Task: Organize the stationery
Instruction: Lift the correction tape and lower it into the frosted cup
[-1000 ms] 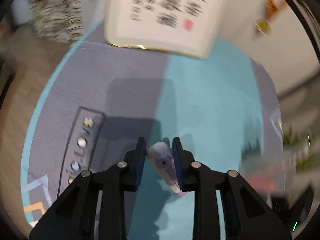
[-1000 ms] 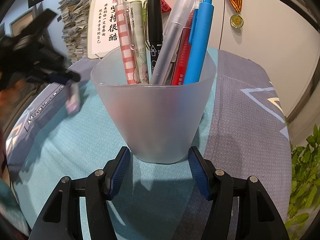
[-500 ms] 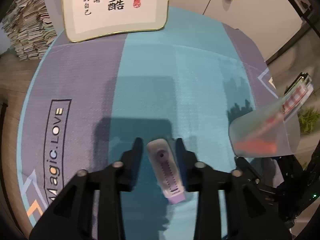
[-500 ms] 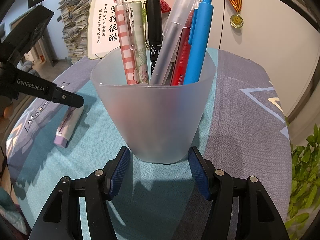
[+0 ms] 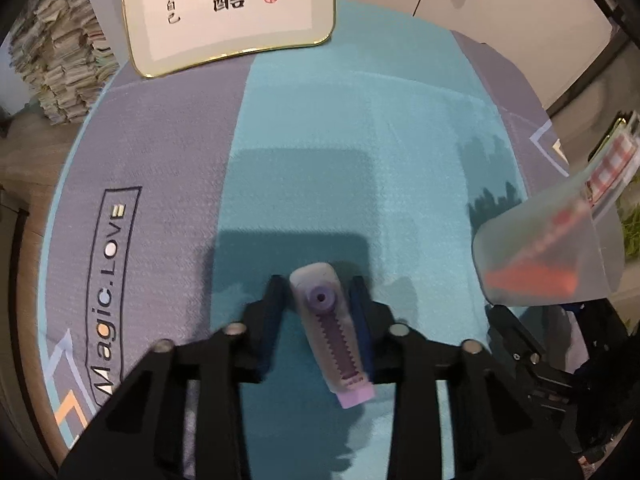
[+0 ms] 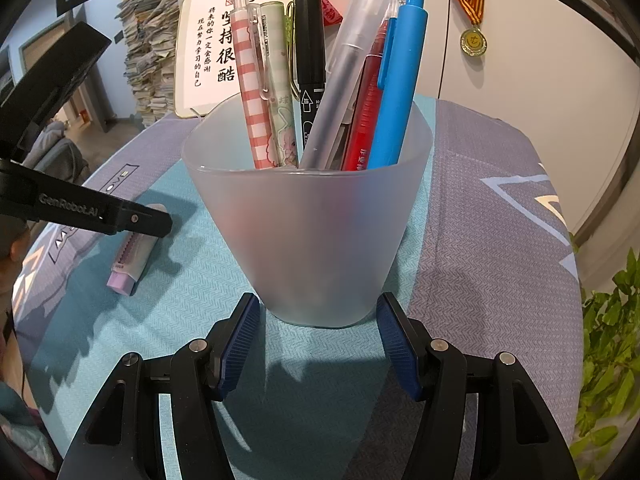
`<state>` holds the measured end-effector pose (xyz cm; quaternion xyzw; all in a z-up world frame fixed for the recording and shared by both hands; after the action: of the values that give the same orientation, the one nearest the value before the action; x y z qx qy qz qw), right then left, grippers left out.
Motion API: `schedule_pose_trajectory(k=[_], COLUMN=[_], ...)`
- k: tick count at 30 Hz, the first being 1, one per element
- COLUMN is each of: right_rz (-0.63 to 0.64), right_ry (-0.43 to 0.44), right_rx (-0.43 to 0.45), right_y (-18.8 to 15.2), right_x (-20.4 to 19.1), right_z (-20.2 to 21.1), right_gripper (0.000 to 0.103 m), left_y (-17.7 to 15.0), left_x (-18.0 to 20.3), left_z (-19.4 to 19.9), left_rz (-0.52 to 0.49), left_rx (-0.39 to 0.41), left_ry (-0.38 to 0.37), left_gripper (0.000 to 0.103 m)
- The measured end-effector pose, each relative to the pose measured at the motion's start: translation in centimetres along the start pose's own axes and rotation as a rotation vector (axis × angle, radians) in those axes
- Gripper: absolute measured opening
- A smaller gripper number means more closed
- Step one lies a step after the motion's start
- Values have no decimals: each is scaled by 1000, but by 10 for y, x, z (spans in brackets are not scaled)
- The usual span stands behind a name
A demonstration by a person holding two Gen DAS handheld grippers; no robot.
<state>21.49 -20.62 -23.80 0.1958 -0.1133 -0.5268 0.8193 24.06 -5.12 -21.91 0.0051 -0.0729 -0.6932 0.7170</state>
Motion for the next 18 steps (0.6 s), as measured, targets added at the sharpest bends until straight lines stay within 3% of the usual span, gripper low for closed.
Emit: schedule_pose_trajectory(k=[7,18], right_rz=[0,0], right_ry=[0,0], right_rx=[0,0], right_y=[0,0], right_x=[0,0], right_z=[0,0], right_gripper=[63,63], left_y=[-4,-22], left_x=[-5,13], left_z=[17,77], left_rz=[-8,-56], left_rx=[56,232], left_ry=[-29,-117], left_gripper=[25,24])
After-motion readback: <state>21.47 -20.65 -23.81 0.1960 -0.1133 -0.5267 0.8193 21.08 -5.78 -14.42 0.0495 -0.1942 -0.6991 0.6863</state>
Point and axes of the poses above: each gripper's, at about its wrist camera, not at the fingertips, and z roughly against the way its jaws point, x to its right, y to its top, the point moved 6 cm from there along -z, roughly the way its jaws point, and after that the axes turned 14 degrees about -x, right-handed, at the moved point
